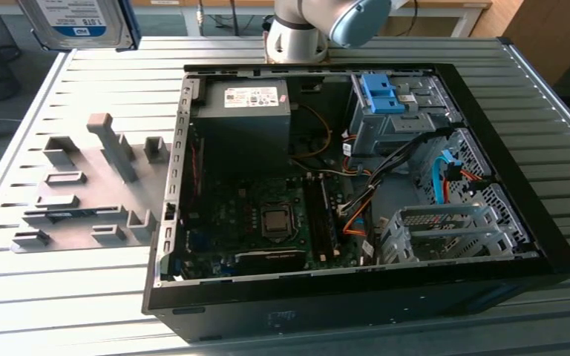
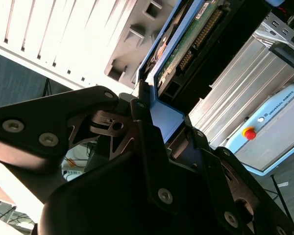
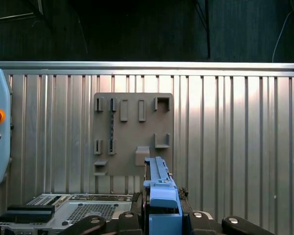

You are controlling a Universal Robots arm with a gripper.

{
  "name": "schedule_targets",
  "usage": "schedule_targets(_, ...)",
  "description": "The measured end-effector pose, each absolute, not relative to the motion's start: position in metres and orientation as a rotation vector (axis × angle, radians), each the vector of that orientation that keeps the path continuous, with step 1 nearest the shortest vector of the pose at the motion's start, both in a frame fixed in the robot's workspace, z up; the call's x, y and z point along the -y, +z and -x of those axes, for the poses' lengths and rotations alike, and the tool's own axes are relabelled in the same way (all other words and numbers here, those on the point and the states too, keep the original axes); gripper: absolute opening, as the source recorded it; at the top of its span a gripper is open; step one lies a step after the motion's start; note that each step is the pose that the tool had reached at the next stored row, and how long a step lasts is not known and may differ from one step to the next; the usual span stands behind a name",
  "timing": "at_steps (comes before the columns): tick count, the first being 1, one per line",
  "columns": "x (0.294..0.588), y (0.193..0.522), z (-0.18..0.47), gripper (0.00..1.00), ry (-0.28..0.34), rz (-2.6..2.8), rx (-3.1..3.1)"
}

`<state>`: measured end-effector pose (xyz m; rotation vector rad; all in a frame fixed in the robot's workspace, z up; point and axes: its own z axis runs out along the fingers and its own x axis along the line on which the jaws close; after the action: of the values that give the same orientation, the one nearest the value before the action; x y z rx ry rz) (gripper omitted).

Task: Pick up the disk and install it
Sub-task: 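Pick up the disk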

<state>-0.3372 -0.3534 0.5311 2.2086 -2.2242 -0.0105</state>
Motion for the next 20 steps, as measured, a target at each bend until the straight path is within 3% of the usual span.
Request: schedule_targets(20, 0.353, 0.531, 0.325, 0.37, -0.010, -2.209, 2.224)
